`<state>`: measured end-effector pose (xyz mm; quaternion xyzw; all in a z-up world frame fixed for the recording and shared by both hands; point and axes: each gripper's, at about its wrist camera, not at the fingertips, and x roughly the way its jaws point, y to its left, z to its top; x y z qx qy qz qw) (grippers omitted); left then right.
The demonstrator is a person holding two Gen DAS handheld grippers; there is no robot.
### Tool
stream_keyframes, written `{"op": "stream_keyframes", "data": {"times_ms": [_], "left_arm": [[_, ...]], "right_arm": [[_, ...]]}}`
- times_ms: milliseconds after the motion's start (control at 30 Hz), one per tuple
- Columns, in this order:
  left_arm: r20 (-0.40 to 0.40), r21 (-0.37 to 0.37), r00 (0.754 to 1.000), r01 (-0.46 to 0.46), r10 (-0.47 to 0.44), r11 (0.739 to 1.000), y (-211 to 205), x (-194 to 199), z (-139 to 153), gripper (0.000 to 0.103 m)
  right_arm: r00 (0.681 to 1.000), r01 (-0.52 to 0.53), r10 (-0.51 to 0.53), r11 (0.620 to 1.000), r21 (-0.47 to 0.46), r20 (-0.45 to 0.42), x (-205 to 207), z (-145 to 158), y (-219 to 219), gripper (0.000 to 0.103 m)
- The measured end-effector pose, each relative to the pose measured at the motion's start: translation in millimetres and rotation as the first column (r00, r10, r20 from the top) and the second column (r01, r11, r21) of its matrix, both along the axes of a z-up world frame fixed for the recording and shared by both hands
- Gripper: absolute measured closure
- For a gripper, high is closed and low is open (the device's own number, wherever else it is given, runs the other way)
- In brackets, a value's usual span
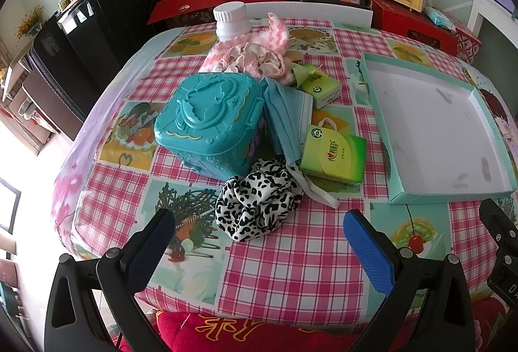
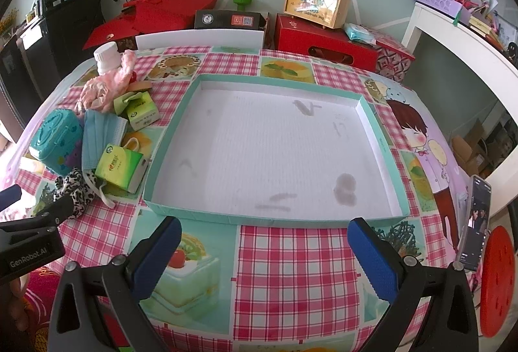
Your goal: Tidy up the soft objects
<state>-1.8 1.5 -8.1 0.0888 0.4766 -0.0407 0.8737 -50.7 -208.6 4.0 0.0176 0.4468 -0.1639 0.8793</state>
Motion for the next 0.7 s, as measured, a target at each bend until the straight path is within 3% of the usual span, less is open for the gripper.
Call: {"op": "stream_keyframes", "data": {"times_ms": [200, 467, 567, 700], "left_arm": [[-0.025, -0.063, 1.0, -0.001, 0.0, 0.998, 0.6, 0.2, -0.8, 0.0], [0.034, -0.032, 0.999, -0.001, 0.002, 0.999, 0.1, -0.5, 0.7, 0.0], [0.008, -0.061, 1.0, -0.005, 0.005, 0.998, 2.6, -0.9, -0.8, 0.0], [0.032, -0.12, 0.999, -0.005, 0.009, 0.993, 8.2, -2.6, 3.2, 0.0]], "right_arm": [[1.0, 0.0, 0.0, 1.0, 0.002, -0.004, 0.8, -0.1, -0.6, 0.0], [1.0, 0.0, 0.0, 1.0, 0.002, -0.005, 1.1, 0.0, -0.5, 0.0], [1.0, -0.001, 0.001, 1.0, 0.002, -0.004, 0.9, 0.0, -0.3, 0.0], [1.0, -0.002, 0.002, 1.0, 0.005, -0.001, 0.4, 0.7, -0.1, 0.0]]}}
